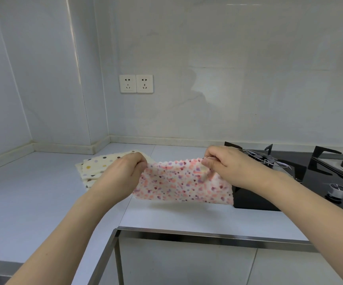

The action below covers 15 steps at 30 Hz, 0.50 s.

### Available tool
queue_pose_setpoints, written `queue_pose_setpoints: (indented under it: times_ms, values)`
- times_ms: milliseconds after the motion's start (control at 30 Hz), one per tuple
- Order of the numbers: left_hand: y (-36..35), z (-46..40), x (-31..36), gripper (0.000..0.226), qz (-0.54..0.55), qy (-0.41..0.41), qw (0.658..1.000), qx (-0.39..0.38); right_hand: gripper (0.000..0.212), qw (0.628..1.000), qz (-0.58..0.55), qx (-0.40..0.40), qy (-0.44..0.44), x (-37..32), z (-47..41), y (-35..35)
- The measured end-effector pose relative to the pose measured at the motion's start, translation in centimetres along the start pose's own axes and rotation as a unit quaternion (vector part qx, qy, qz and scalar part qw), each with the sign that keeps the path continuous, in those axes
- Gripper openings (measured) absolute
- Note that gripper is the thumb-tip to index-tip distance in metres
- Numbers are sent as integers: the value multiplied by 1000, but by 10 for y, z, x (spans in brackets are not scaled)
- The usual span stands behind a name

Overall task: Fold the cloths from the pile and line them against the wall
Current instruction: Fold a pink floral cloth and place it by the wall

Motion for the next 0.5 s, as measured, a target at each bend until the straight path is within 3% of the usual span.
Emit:
queue_pose_setpoints:
  times_ms: [267,500]
  values:
    - [-12,6,5,21,47,-14,999,7,19,998,52,38,24,17,1,-2]
    - [-13,7,7,31,-11,-17,999,-25,28,998,52,39,8,28,4,-4]
Point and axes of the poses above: each hand's wrist, its own z-axis away from the middle knuckle, its own y-axis out of the back of the hand, x = y × z, the point moved 1 cm from there along -z, towards the middle knuckle, and after that the axes turned 7 degrees about -y, right-handed, at the moved point
